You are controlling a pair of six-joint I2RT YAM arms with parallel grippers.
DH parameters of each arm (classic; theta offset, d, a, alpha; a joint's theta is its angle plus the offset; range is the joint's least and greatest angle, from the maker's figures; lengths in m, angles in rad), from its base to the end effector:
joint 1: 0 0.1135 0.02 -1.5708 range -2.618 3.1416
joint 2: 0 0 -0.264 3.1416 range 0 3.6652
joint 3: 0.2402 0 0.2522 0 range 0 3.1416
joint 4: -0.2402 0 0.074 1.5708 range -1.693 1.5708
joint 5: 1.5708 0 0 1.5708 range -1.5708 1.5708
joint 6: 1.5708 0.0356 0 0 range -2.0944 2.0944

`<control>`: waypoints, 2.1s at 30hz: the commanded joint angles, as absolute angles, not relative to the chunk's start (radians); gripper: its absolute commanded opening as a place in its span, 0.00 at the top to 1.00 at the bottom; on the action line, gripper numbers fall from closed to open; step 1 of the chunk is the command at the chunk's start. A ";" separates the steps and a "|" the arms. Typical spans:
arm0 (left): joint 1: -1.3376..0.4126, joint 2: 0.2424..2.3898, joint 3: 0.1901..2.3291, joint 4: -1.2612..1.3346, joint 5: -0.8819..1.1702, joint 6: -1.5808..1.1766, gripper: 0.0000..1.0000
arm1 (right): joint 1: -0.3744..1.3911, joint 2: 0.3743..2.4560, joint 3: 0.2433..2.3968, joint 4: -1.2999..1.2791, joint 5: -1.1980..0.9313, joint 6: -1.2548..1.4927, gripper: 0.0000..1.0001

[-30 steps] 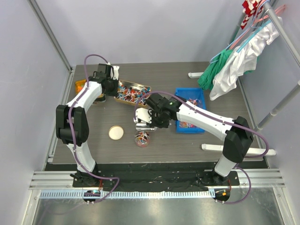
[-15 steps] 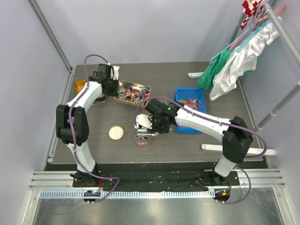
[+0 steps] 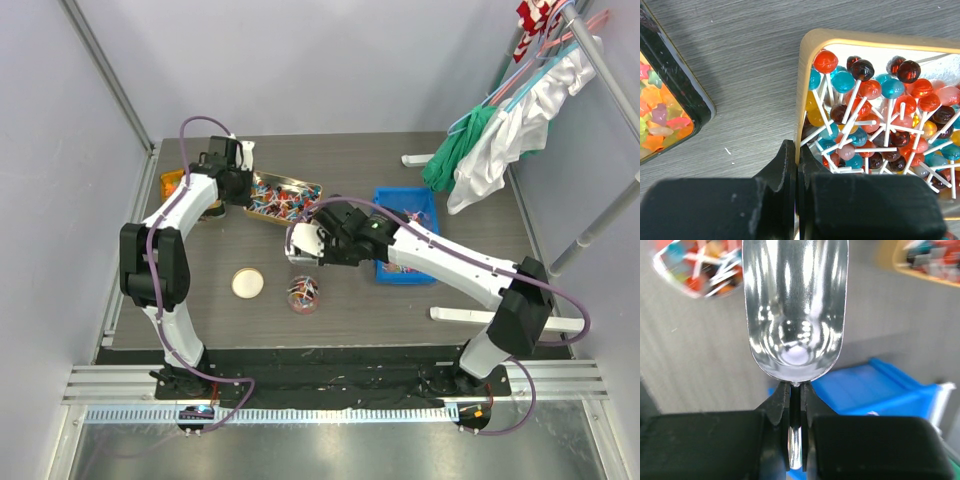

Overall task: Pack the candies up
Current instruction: Place the storage box at the center of the board.

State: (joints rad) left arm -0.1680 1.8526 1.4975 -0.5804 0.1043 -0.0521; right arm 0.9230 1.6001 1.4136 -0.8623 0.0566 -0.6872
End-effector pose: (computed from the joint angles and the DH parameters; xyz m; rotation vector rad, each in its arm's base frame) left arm 0.4025 -0.0720 0.2501 0.1886 2.5058 -0.2211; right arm 0.2033 0.2653 0.2960 -1.8727 1.8278 0.0086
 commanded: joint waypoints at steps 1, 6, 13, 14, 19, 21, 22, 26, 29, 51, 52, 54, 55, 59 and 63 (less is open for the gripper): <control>-0.163 1.862 1.546 -0.540 0.101 -0.069 1.00 | 0.894 1.563 1.471 -0.747 0.190 -0.674 0.99; -0.150 1.919 1.586 -0.560 0.089 -0.057 1.00 | 0.873 1.534 1.439 -0.663 0.219 -0.638 0.99; -0.140 2.032 1.724 -0.617 0.092 -0.054 1.00 | 0.842 1.490 1.419 -0.627 0.209 -0.601 0.99; -0.140 2.049 1.742 -0.627 0.097 -0.052 1.00 | 0.836 1.489 1.410 -0.626 0.209 -0.597 0.99; -0.138 2.157 1.847 -0.667 0.112 -0.070 1.00 | 0.808 1.520 1.364 -0.575 0.216 -0.554 0.99; -0.138 2.190 1.907 -0.678 0.112 -0.080 1.00 | 0.792 1.538 1.344 -0.549 0.219 -0.519 0.99; -0.135 2.222 1.925 -0.689 0.115 -0.093 1.00 | 0.787 1.561 1.342 -0.526 0.224 -0.508 0.99; -0.129 2.293 2.029 -0.704 0.112 -0.124 1.00 | 0.769 1.617 1.351 -0.468 0.265 -0.459 0.99; -0.118 2.335 2.071 -0.710 0.113 -0.143 1.00 | 0.750 1.656 1.376 -0.431 0.290 -0.427 0.99; -0.035 2.441 2.232 -0.747 0.316 -0.156 0.50 | 0.632 2.025 1.568 -0.319 0.285 -0.239 0.99; -0.034 2.416 2.224 -0.742 0.340 -0.152 0.44 | 0.630 2.048 1.586 -0.319 0.282 -0.233 0.99; -0.034 2.389 2.197 -0.739 0.363 -0.150 0.38 | 0.627 2.068 1.600 -0.319 0.275 -0.233 0.99; -0.034 2.360 2.185 -0.742 0.383 -0.150 0.33 | 0.626 2.077 1.611 -0.321 0.275 -0.232 0.98; -0.034 2.267 2.128 -0.738 0.423 -0.155 0.14 | 0.617 2.134 1.638 -0.319 0.278 -0.239 0.95; -0.034 2.149 2.040 -0.729 0.460 -0.152 0.00 | 0.603 2.170 1.663 -0.318 0.273 -0.245 0.91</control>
State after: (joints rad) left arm -0.0315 2.3291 2.0846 -0.7582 0.3786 -0.1547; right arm 0.6128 2.1475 1.6047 -0.3637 0.2821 -0.2588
